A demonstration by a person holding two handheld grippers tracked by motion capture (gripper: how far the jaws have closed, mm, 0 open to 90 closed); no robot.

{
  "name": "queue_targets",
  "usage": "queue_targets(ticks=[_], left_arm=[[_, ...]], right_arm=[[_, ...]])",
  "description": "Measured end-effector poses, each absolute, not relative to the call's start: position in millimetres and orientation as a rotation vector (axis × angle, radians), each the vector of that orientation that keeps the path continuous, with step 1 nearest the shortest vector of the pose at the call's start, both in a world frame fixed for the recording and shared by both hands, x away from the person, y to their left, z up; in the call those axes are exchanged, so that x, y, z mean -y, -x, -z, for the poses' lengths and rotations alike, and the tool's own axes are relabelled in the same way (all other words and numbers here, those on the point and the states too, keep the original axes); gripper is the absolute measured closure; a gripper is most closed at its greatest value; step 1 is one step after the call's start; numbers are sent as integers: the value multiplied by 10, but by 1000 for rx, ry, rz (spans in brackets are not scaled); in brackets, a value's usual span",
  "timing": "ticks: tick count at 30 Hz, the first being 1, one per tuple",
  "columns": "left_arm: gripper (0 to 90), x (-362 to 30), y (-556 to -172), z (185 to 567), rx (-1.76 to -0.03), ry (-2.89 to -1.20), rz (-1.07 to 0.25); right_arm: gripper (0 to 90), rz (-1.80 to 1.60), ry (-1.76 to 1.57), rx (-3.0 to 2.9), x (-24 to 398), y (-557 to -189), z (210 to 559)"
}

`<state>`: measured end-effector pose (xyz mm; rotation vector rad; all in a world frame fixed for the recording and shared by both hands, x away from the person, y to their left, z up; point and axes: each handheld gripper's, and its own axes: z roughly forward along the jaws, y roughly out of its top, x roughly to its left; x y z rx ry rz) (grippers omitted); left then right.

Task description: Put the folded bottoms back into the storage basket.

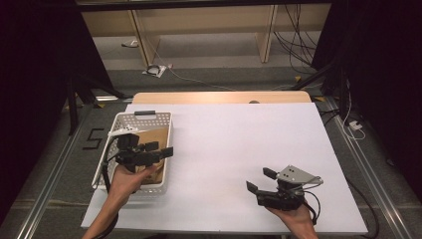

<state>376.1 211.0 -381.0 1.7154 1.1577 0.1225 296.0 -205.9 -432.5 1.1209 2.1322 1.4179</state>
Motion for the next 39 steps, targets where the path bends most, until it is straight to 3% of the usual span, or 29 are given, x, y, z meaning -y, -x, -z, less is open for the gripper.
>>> queue_targets(ticks=[39], left_arm=[[210, -1717, -3323, 4234, -933, -1701, -123]], right_arm=[[251, -1441, -1121, -2095, 2086, -2939, 4310]])
